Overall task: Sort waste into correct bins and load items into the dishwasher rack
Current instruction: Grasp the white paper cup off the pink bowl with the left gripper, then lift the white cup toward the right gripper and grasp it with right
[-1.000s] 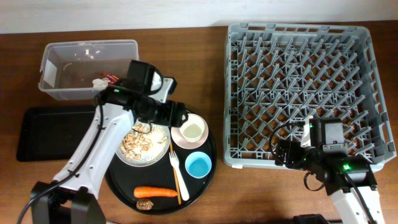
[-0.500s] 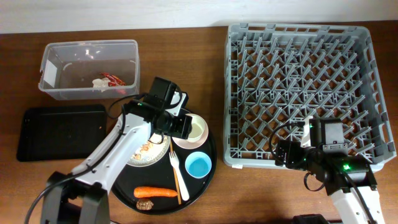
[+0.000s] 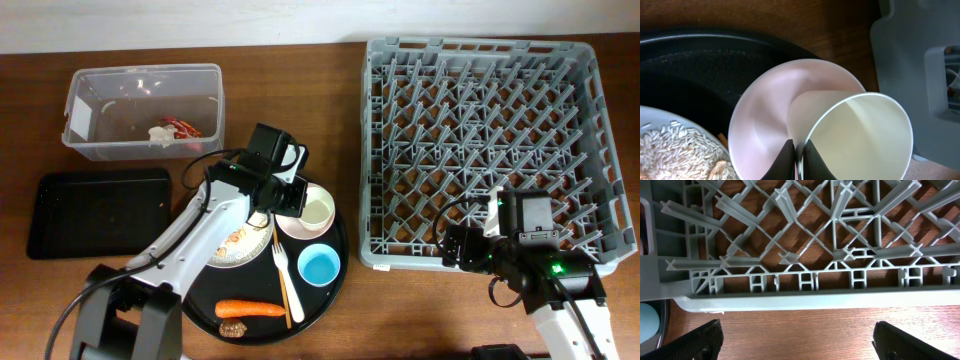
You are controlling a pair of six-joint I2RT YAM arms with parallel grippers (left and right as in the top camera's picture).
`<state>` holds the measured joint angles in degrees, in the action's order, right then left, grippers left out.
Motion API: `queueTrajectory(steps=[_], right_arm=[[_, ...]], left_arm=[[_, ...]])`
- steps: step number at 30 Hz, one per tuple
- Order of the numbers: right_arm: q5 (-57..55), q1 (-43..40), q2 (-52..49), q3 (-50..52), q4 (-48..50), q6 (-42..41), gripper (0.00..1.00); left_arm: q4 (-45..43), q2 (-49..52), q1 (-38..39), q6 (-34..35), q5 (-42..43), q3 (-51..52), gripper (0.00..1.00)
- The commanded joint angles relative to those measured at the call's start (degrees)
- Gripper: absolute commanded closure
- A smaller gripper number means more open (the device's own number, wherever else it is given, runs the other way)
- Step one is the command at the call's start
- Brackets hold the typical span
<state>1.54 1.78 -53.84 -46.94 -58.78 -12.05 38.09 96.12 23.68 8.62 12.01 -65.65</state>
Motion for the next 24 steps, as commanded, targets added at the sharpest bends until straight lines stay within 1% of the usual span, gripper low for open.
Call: queueTrajectory(steps=[1, 5, 8, 11, 12, 13, 14, 15, 17, 19, 20, 24], right_arm=[[0.35, -0.35, 0.07, -0.74, -0.15, -0.48, 0.01], [0.35, -0.35, 0.07, -0.74, -0.11, -0.48, 0.01], [1.01, -0.35, 0.07, -0.76, 0.37, -0.5, 0.01], [4.79, -0.35, 0.07, -1.57, 1.79, -0.46, 0.01], [6.62, -0.35, 0.07, -2.32, 2.47, -0.44, 0.01], [10.78, -0.35, 0.07, -3.37, 4.94, 0.04, 0.01], [13.9, -0.35, 0.07, -3.54, 6.58, 1.42, 0.01], [17.84, -0.35, 0.07, -3.56, 8.61, 3.17, 0.01], [27.17, -0.35, -0.17, -3.54, 13.38, 7.02, 0.01], [37.9, -0.35, -0.9, -3.54, 18.56, 12.41, 0.01], [41.33, -0.35, -1.38, -3.54, 20.37, 13.97, 0.01], [53.79, -0.35, -3.82, -3.54, 25.16, 19.96, 0.02]], left_arm=[[0.07, 0.76, 0.33, -0.31, 0.55, 0.26, 1.0], [0.37, 0.63, -0.92, -0.31, -0.28, -1.11, 1.0], [2.49, -0.57, -2.84, -0.31, -0.26, -3.82, 1.0], [5.51, -3.21, -5.2, -0.31, -0.02, -7.67, 1.0], [6.6, -4.68, -6.34, -0.31, 2.01, -9.33, 1.0], [6.58, -7.13, -8.46, -0.33, 11.56, -10.95, 1.0], [5.81, -7.93, -9.35, -0.46, 17.2, -11.17, 1.0], [4.13, -8.76, -10.43, -1.18, 25.86, -11.19, 1.0], [1.14, -9.18, -12.13, -2.6, 40.3, -11.19, 1.0], [-0.81, -8.98, -13.38, -2.67, 50.1, -11.17, 1.0], [-1.2, -8.87, -13.66, -2.67, 53.16, -11.17, 1.0], [-1.55, -8.81, -13.66, -2.69, 61.35, -11.17, 1.0]])
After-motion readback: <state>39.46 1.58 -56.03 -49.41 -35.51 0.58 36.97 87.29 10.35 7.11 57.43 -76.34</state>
